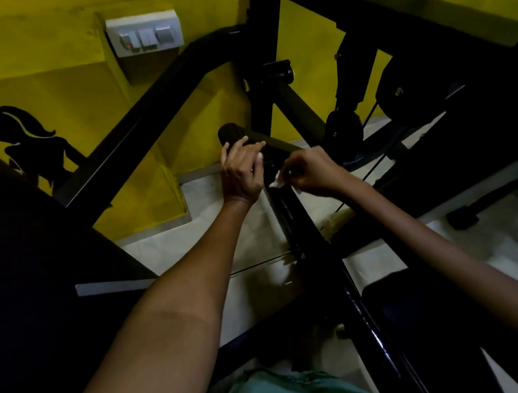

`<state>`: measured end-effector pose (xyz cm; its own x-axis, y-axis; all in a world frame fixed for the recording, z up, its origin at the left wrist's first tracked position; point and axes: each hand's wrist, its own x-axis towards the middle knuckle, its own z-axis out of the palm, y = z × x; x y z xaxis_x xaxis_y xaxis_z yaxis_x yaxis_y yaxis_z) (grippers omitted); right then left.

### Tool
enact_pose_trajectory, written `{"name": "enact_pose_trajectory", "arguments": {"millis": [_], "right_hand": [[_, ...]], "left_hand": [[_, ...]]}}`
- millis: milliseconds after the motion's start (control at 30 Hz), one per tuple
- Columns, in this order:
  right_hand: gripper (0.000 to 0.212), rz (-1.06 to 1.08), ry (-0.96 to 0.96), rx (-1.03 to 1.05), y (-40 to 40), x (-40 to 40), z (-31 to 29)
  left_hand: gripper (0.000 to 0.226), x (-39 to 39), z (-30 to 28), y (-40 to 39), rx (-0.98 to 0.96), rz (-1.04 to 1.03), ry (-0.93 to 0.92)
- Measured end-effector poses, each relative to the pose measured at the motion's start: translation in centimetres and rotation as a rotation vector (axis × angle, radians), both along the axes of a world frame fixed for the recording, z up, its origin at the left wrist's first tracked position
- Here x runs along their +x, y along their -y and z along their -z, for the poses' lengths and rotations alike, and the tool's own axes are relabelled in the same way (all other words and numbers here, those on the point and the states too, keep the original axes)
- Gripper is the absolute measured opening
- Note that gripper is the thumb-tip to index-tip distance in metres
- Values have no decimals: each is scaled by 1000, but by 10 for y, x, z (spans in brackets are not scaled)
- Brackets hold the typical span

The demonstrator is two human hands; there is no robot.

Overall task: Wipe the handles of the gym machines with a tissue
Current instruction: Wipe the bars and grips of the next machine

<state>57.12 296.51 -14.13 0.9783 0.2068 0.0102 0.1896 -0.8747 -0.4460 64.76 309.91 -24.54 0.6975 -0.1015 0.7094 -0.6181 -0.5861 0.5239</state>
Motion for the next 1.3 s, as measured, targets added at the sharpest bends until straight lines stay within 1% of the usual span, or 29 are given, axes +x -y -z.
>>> {"name": "enact_pose_trajectory", "arguments": {"millis": [100,167,267,333,500,600,800,1000,1100,1200,1300], "right_hand": [[9,126,12,14,-2,19,4],[10,146,7,-2,-5,21,7],[14,65,29,-41,-3,5,5],[13,-4,-4,-55,-1,0,0],[14,37,2,-126,-16,14,0],[17,-5,-7,-177,-18,4,-1],[13,-91,-2,-130,-7,-42,-7],[12,-114,0,-141,-4,-73,-10],[11,-179,30,-77,-1,-90,-12],[11,-218,50,-35,2,-110,-9],[12,-175,25,-39,3,-118,-9]], "left_hand": [[35,2,3,-1,0,15,1],[33,4,6,-1,1,22,15],[33,5,6,-2,-19,23,22],[33,5,7,-2,-21,21,30],[34,4,5,-2,-33,24,30],[34,3,3,-3,-29,35,22],[38,-2,-4,-4,22,60,-65],[55,-2,-9,-8,111,82,-274],[57,-4,-12,-9,110,90,-309],[52,-7,-15,-11,113,111,-369],[41,-11,-22,-15,155,143,-423]]}}
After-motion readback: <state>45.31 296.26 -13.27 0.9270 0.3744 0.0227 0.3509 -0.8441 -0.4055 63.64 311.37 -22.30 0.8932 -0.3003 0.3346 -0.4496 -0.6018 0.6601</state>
